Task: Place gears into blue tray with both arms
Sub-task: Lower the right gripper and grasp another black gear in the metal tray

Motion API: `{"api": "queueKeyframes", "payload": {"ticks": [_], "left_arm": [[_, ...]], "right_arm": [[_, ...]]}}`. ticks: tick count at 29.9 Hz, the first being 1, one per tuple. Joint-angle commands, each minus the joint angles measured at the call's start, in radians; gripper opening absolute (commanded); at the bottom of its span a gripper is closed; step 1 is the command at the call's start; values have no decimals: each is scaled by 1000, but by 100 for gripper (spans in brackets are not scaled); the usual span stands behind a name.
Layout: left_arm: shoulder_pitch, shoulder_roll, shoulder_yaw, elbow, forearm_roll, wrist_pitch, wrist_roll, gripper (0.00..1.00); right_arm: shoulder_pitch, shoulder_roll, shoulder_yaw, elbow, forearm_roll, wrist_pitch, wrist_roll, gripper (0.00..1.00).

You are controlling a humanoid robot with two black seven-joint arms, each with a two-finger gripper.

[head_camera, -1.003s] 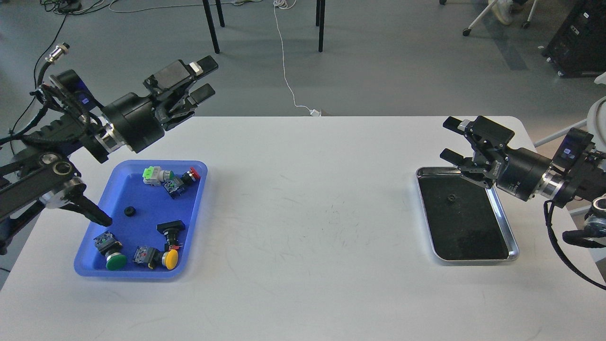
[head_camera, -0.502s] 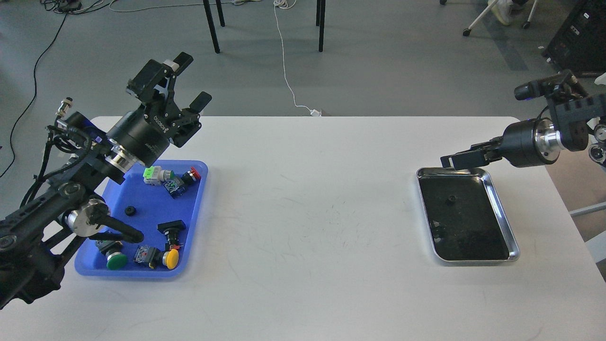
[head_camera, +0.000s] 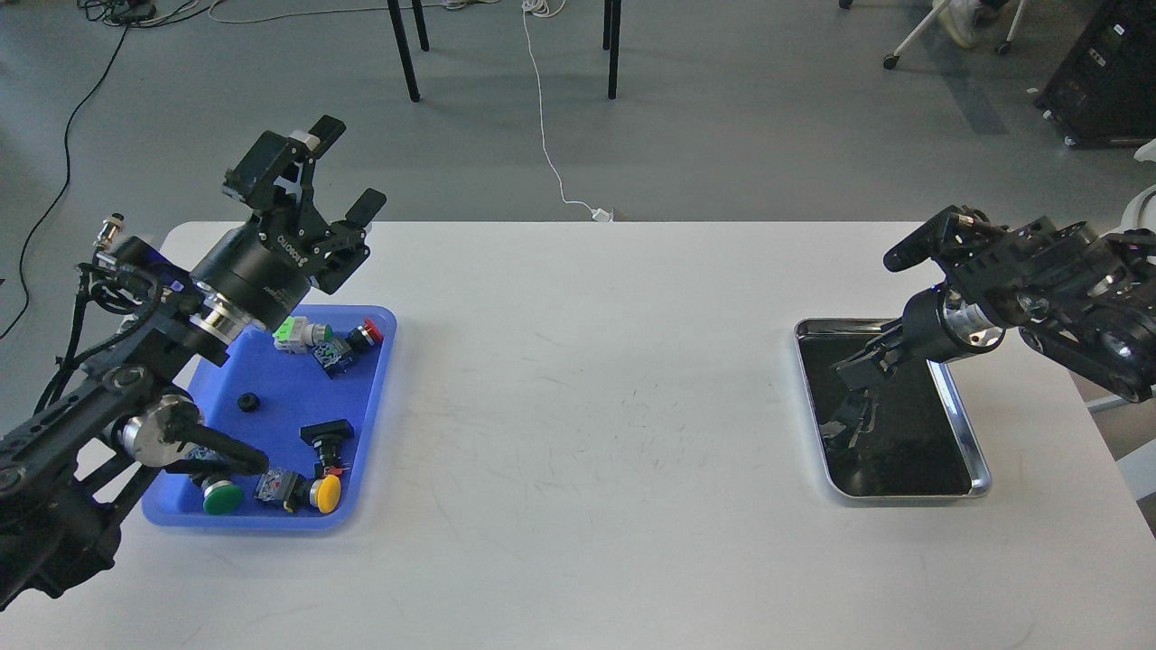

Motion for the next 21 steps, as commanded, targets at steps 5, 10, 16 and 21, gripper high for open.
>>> {"api": "queueKeyframes", "payload": {"ticks": [5,10,16,21], "left_arm": [[0,-2,-3,0,1,2,-1,98],[3,1,-3,0,1,2,-2,98],[5,2,-5,0,1,2,-2,98],[5,2,-5,0,1,2,-2,98]], "right_arm": [[-41,44,0,-70,3,-68,0,90],[-51,94,-3,-122,8,-71,0,77],[-57,85,-8,-116,8,-70,0,75],[-57,70,-14,-113,8,-68,0,75]]}}
